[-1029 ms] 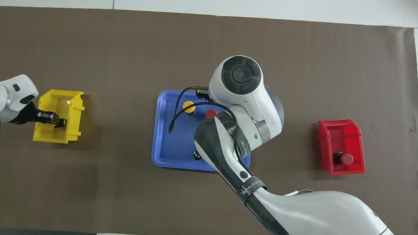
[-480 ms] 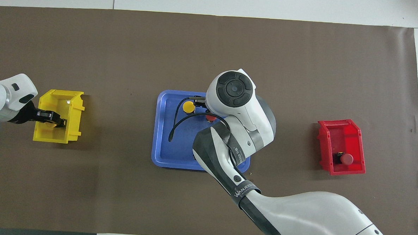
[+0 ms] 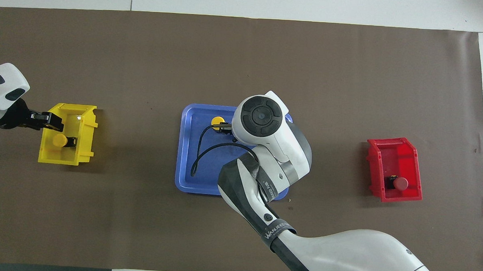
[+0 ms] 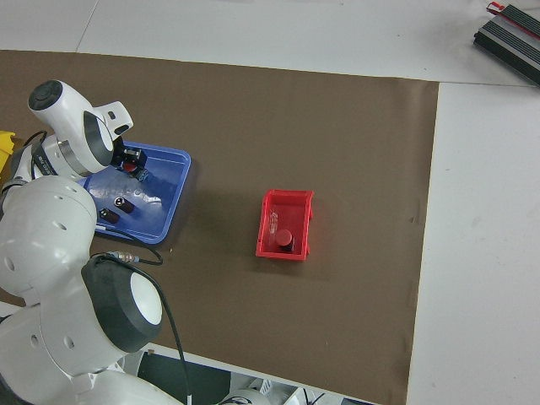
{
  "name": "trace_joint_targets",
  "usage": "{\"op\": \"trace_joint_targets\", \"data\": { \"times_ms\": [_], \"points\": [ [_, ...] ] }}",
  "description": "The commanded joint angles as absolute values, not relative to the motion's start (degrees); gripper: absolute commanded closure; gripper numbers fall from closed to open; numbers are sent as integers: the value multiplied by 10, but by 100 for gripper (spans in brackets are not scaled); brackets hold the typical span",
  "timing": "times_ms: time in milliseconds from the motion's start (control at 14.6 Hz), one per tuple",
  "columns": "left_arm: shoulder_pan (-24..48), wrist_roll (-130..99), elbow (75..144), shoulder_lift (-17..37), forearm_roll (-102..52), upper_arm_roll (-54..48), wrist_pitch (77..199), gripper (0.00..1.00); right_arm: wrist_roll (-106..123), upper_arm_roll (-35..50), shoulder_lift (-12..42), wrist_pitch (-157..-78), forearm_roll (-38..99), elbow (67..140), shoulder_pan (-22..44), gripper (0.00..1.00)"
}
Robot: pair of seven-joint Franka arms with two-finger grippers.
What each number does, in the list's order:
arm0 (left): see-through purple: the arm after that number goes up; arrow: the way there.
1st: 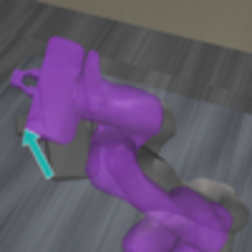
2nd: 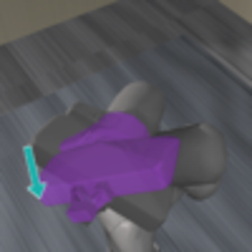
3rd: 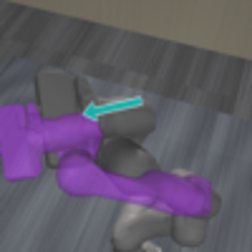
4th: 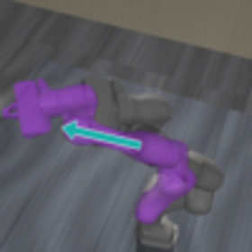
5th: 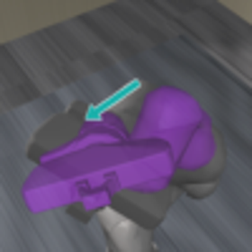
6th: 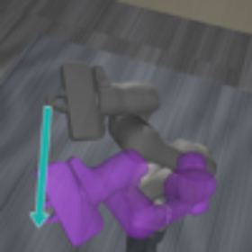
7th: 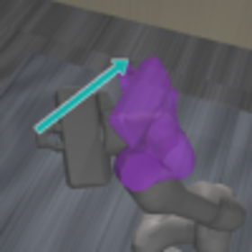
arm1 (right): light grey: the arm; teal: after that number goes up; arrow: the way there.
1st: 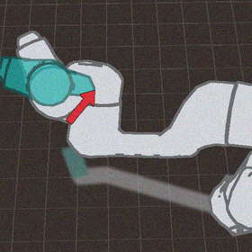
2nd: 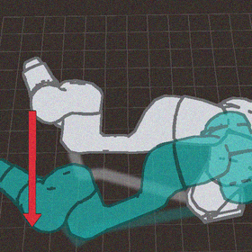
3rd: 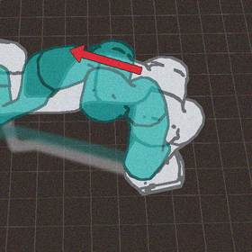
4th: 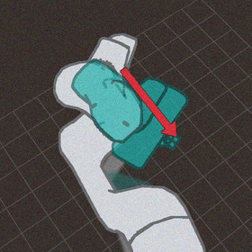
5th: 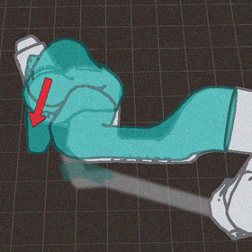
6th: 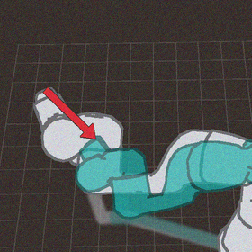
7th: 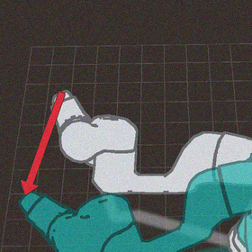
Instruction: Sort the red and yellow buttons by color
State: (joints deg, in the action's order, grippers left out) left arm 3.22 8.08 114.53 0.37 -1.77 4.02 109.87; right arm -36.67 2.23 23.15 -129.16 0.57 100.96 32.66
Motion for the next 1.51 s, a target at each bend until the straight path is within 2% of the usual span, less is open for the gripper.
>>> {"op": "trace_joint_targets", "data": {
  "times_ms": [0, 69, 412, 549, 617, 755, 960, 1166, 1235, 1372, 1440],
  "points": [
    [86, 3, 1121, 14, -19, 41, 1085, 17, -377, 21, 214, -1303, -3, 1034, 328, 39],
    [104, -18, 1111, 16, -19, 41, 1084, 12, -377, 21, 214, -1303, -3, 1034, 328, 44],
    [172, -109, 1075, 28, -25, 40, 1078, 10, -375, 20, 215, -1302, 0, 1026, 325, 88],
    [199, -147, 1068, 32, -25, 40, 1083, 9, -374, 20, 213, -1276, 1, 1001, 319, 90],
    [213, -167, 1067, 33, -31, 40, 1088, 9, -362, 18, 195, -1245, 1, 992, 309, 90],
    [242, -211, 1063, 38, -47, 40, 1107, 9, -300, 18, 132, -1181, 7, 996, 258, 90],
    [297, -271, 1021, 78, -47, 41, 1112, 10, -202, 17, 47, -1087, 7, 1027, 192, 90],
    [337, -277, 998, 102, -47, 42, 1110, 10, -56, 17, -41, -1077, 8, 1109, 89, 90],
    [353, -282, 976, 125, -47, 42, 1107, 10, -3, 17, -60, -1079, 9, 1134, 48, 89],
    [369, -309, 915, 183, -45, 42, 1098, 10, 64, 17, -70, -1085, 11, 1162, -2, 89],
    [371, -310, 907, 198, -44, 42, 1099, 10, 72, 17, -76, -1089, 11, 1176, -10, 89]
  ]
}}
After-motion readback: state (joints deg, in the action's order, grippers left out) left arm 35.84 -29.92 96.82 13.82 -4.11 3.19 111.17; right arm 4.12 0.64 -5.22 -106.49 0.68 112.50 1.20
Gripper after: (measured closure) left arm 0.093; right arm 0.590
